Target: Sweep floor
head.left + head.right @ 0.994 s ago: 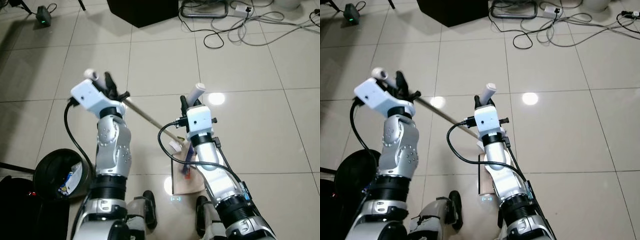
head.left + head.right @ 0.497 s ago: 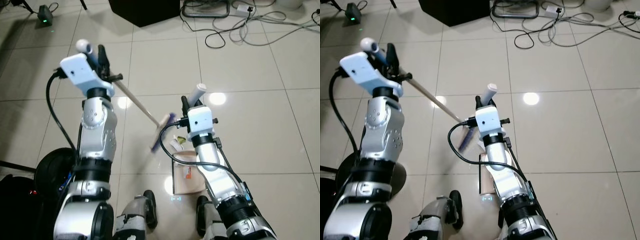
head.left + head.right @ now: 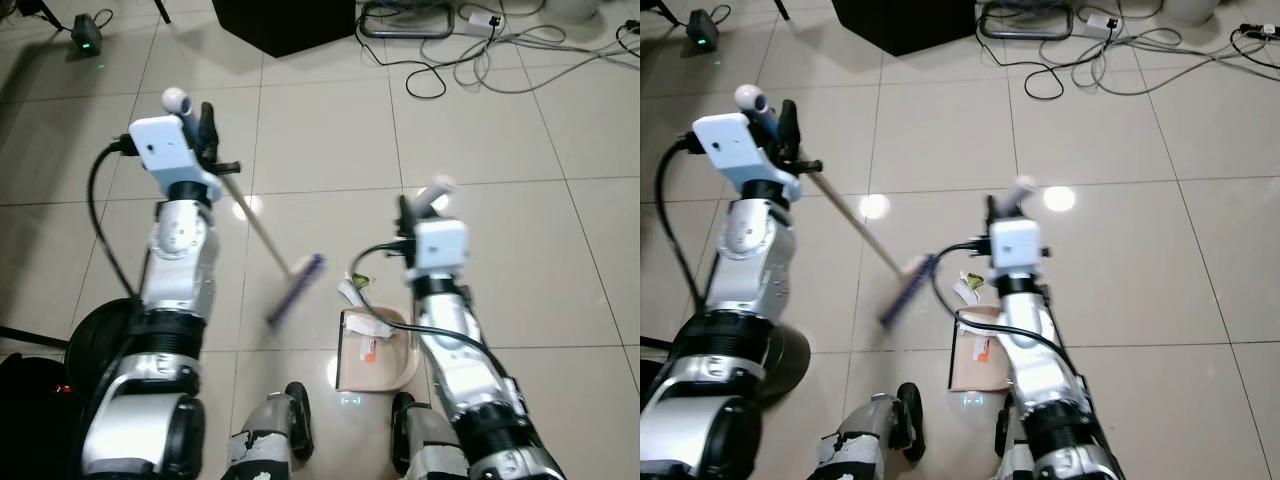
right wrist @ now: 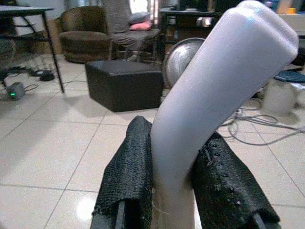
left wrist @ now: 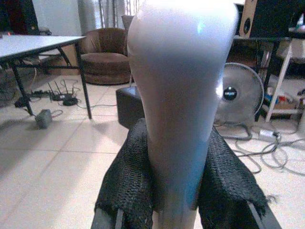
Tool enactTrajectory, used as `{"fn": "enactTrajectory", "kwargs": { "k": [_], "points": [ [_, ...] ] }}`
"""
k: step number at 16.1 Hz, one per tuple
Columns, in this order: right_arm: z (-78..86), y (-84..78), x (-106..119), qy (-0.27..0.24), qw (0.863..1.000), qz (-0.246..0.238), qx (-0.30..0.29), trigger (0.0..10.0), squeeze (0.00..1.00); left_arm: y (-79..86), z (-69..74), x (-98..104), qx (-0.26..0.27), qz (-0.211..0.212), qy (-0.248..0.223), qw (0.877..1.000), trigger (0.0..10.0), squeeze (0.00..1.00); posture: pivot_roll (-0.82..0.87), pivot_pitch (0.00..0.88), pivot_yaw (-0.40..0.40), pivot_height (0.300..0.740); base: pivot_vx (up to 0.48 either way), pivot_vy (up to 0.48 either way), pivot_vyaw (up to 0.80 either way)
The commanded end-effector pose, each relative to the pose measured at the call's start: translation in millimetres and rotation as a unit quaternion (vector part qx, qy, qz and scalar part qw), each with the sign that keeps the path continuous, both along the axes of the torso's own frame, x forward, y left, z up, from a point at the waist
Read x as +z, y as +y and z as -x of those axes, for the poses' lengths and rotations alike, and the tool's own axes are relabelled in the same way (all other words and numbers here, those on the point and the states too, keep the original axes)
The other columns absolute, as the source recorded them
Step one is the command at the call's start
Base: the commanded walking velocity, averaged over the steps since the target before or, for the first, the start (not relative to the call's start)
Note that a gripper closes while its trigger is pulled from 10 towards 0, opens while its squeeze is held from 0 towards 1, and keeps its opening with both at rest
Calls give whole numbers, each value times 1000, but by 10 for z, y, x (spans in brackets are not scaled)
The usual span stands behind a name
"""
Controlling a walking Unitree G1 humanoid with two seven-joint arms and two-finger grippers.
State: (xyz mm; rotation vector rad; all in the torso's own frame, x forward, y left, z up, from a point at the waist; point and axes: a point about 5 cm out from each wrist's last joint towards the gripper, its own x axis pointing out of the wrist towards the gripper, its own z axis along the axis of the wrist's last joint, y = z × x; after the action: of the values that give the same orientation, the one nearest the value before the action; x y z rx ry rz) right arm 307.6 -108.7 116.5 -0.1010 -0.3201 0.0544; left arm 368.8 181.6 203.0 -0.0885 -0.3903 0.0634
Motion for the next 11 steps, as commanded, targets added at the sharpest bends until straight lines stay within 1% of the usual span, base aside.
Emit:
{"fn": "enactTrajectory", "kwargs": {
  "k": [1,2,4,5,6,8,9,10,11],
  "points": [
    [79,-53,-138,27,1000,-11,-2,10000,0,89,21,-54,-3,-13,4,1000,10000,0,62,186,98,740,0,0,0],
    [87,-97,-146,27,999,-16,-7,10000,0,110,25,-79,-5,-11,7,1000,10000,0,58,171,93,740,0,0,0],
    [146,-167,-149,21,999,-23,-14,10000,0,196,77,-141,11,-7,15,1000,10000,0,54,141,86,740,0,0,0],
    [154,-201,-138,18,999,-27,-16,10000,0,215,96,-180,12,-12,21,1000,10000,0,49,123,80,740,0,0,0],
    [156,-239,-101,13,999,-35,-19,10000,0,234,123,-258,8,-20,39,999,10000,0,42,97,69,740,0,0,0],
    [137,-274,-35,5,999,-36,-20,10000,0,236,149,-338,-2,-27,59,998,10000,0,38,74,60,740,0,0,0],
    [128,-303,53,-7,999,-33,-18,10000,0,234,196,-415,-12,-34,79,996,10000,0,33,64,56,740,0,0,0],
    [95,-357,205,-24,999,-28,-13,10000,0,259,252,-545,-17,-37,112,993,10000,0,16,48,46,740,0,0,0],
    [87,-370,242,-28,999,-28,-12,10000,0,267,264,-573,-18,-37,118,992,10000,0,16,48,46,740,0,0,0]
  ]
}}
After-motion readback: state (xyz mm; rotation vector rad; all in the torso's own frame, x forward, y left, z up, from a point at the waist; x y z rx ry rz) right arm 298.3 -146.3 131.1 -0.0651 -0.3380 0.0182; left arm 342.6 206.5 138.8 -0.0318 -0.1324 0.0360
